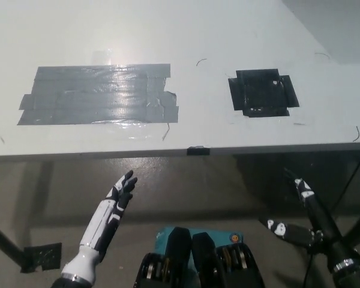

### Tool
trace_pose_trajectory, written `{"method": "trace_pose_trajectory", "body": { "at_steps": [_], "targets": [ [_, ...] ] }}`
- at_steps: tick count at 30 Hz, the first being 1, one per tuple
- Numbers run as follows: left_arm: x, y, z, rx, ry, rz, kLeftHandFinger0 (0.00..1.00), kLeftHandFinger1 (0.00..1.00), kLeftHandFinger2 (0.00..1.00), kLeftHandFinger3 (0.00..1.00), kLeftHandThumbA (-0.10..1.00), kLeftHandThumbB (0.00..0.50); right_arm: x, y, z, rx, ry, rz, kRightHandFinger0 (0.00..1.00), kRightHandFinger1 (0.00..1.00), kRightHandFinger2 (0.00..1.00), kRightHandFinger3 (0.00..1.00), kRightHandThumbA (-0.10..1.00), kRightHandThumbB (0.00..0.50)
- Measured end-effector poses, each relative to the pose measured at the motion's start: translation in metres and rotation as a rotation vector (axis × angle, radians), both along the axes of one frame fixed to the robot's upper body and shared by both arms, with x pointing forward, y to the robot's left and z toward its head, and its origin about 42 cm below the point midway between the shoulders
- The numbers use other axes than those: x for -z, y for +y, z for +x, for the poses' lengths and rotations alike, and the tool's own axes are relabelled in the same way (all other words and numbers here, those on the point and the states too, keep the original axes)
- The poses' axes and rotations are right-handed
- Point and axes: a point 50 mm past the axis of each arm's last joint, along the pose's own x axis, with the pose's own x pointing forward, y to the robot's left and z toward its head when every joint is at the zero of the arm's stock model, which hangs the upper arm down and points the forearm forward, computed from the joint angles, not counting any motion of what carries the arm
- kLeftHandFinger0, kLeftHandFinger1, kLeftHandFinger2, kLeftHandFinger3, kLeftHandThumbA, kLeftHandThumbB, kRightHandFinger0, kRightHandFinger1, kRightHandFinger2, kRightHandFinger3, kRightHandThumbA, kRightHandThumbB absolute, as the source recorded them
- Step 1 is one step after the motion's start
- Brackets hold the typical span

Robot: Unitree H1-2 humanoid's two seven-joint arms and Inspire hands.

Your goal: A toilet paper roll is kept on the black spot on the desk infront of the robot and the robot inserts its right thumb into the hole in the centre to grab the roll. Then it passes the roll to a person.

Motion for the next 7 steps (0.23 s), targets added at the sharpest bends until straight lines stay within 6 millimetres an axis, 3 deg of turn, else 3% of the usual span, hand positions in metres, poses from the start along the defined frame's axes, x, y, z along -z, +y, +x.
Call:
{"method": "trace_pose_trajectory", "body": {
  "at_steps": [7],
  "targets": [
    [0.01,-0.004,-0.016,-0.007,0.024,-0.021,1.0,1.0,1.0,1.0,1.0,0.097,0.007,-0.002,-0.008,-0.002,-0.02,0.002,1.0,1.0,1.0,1.0,0.81,0.226]
  ]
}}
